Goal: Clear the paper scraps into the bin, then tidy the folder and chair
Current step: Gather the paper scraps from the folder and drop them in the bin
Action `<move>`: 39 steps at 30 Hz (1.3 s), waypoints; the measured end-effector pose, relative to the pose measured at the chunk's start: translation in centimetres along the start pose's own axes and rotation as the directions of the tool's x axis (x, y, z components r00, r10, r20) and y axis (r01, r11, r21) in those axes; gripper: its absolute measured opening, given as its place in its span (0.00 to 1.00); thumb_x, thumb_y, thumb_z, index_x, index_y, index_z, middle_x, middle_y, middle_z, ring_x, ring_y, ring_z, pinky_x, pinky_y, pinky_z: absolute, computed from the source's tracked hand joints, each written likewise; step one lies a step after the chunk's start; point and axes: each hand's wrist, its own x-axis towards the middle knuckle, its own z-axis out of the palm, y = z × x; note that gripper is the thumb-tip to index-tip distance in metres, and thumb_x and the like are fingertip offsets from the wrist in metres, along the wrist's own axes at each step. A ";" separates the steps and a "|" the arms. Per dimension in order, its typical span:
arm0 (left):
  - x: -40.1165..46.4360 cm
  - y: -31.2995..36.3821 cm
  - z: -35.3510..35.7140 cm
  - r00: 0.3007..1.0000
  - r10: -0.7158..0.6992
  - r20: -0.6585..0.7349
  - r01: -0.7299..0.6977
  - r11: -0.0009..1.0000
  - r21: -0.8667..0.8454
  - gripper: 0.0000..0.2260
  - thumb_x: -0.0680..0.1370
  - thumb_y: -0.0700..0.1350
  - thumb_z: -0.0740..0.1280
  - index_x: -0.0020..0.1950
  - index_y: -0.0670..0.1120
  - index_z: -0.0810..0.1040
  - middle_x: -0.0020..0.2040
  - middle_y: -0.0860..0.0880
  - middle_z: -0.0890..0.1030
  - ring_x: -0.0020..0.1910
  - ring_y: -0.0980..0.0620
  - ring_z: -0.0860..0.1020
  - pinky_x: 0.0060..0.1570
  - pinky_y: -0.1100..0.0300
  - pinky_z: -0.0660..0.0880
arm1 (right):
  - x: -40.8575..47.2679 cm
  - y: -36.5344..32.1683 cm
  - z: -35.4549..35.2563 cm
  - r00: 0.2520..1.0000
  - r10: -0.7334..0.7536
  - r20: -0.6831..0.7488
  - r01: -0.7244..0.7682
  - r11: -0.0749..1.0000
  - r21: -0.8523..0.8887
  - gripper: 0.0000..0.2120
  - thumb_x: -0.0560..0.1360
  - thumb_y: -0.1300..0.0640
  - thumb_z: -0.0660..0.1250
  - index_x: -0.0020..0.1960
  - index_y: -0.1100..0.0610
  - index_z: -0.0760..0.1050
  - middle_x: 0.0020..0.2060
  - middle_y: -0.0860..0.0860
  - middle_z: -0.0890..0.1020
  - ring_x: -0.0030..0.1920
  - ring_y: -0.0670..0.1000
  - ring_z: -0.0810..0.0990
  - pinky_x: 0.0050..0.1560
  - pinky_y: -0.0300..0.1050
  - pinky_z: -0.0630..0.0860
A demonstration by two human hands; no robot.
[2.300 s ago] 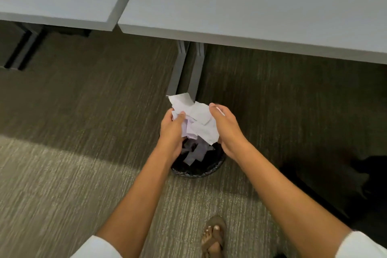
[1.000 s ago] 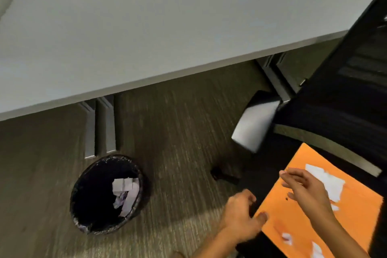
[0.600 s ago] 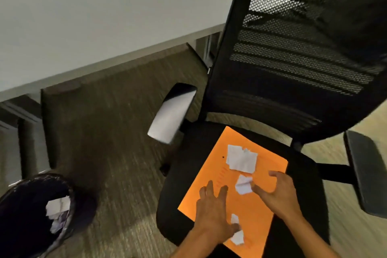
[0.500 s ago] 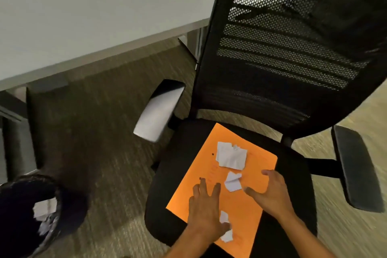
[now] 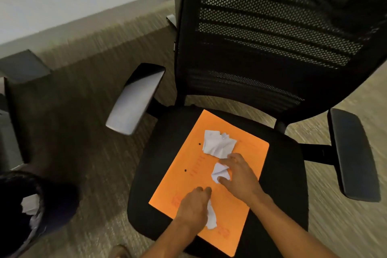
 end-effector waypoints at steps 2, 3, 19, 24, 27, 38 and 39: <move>0.3 -0.8 -1.0 0.999 0.032 -0.038 -0.034 0.998 -0.056 0.09 0.79 0.36 0.62 0.59 0.41 0.74 0.56 0.41 0.78 0.53 0.42 0.78 0.42 0.57 0.67 | 0.2 0.0 0.5 0.999 0.005 -0.031 -0.006 1.000 -0.012 0.20 0.77 0.52 0.72 0.68 0.51 0.77 0.66 0.47 0.72 0.66 0.47 0.73 0.59 0.37 0.71; 0.5 -1.2 -1.5 0.997 0.048 -0.060 -0.053 0.995 -0.086 0.09 0.79 0.36 0.62 0.58 0.41 0.75 0.55 0.42 0.79 0.53 0.44 0.78 0.42 0.59 0.66 | 0.2 0.0 0.6 0.999 0.011 -0.049 -0.011 1.000 -0.004 0.16 0.77 0.52 0.72 0.65 0.52 0.79 0.64 0.47 0.74 0.64 0.47 0.74 0.56 0.37 0.71; 6.0 -1.8 -8.8 0.901 0.048 -0.431 -0.197 0.930 -0.309 0.07 0.78 0.40 0.71 0.55 0.46 0.84 0.54 0.50 0.82 0.54 0.52 0.79 0.53 0.56 0.79 | 4.6 0.5 -3.1 0.972 0.180 -0.151 -0.072 0.841 0.536 0.09 0.69 0.59 0.80 0.39 0.48 0.82 0.73 0.51 0.70 0.71 0.52 0.70 0.64 0.55 0.76; 8.8 -0.4 -10.8 0.917 0.031 -0.397 -0.103 0.982 -0.161 0.06 0.75 0.43 0.76 0.51 0.47 0.85 0.77 0.47 0.64 0.77 0.47 0.58 0.66 0.48 0.74 | 7.0 0.5 -3.2 0.993 0.097 -0.066 -0.062 0.911 0.407 0.05 0.70 0.59 0.79 0.43 0.56 0.85 0.73 0.53 0.72 0.74 0.51 0.68 0.67 0.53 0.72; 10.1 -0.1 -11.0 0.936 0.064 -0.347 -0.114 0.985 -0.127 0.07 0.75 0.40 0.75 0.52 0.45 0.85 0.73 0.45 0.71 0.74 0.45 0.64 0.61 0.51 0.75 | 7.6 0.4 -2.8 0.995 0.089 -0.039 -0.063 0.902 0.427 0.04 0.71 0.61 0.78 0.44 0.58 0.84 0.64 0.53 0.81 0.65 0.52 0.78 0.57 0.42 0.73; 6.5 -1.5 -8.7 0.938 0.014 -0.346 -0.203 0.831 -0.518 0.08 0.74 0.40 0.74 0.44 0.47 0.76 0.45 0.50 0.81 0.47 0.50 0.79 0.43 0.58 0.77 | 3.3 -0.3 -1.5 0.960 0.235 0.151 -0.264 0.585 0.767 0.04 0.74 0.64 0.73 0.43 0.57 0.81 0.38 0.49 0.84 0.39 0.45 0.82 0.36 0.37 0.76; 5.7 -2.0 -8.5 0.944 0.009 -0.329 -0.196 0.818 -0.541 0.09 0.74 0.40 0.75 0.46 0.48 0.76 0.45 0.51 0.81 0.46 0.51 0.80 0.43 0.57 0.78 | 2.6 -0.7 -1.2 0.955 0.233 0.185 -0.287 0.558 0.778 0.02 0.75 0.64 0.72 0.44 0.59 0.81 0.37 0.49 0.84 0.39 0.45 0.82 0.36 0.38 0.76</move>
